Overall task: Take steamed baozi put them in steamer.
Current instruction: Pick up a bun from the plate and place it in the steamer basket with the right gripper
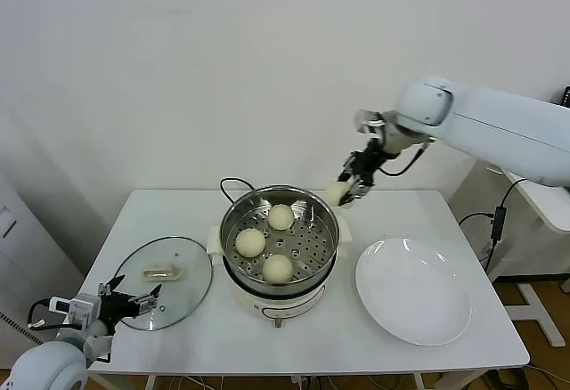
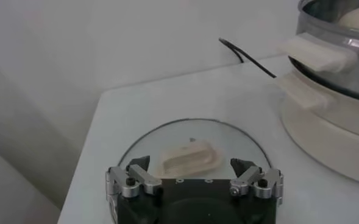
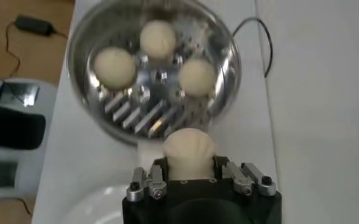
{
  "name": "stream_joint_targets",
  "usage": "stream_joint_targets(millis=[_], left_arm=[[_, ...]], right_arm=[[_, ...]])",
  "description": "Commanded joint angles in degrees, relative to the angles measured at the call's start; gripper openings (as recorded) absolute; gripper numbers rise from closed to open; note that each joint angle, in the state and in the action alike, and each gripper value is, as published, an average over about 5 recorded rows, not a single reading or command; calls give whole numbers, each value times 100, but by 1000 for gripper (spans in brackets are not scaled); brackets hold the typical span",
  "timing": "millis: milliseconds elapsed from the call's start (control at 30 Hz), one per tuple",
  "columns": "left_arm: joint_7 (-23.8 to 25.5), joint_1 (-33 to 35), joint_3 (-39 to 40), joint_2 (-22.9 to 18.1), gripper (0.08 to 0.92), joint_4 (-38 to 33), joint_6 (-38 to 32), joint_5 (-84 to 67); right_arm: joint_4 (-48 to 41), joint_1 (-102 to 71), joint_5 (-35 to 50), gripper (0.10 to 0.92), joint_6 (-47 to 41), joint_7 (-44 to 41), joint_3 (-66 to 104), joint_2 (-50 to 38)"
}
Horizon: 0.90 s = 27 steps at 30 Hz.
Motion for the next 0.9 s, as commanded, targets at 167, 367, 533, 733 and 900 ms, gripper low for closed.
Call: stream_joint_targets(millis=[167, 367, 533, 733, 900], left_arm=[[4, 4, -22, -5, 823, 1, -8, -3], [6, -17, -13, -4, 823, 28, -6, -4], [6, -26, -5, -9, 823, 44, -6, -5], [6, -27, -8, -15, 823, 35, -5, -11], [6, -11, -18, -15, 823, 38, -10, -14]], right_arm=[[274, -345, 626, 458, -848, 923, -371, 717], [251, -755, 403, 458, -897, 1074, -269, 723], [248, -939, 274, 458, -907, 1156, -226, 727], [156, -1139, 141, 467, -912, 1290, -150, 749], [116, -1231, 85, 564, -918, 1483, -56, 741]])
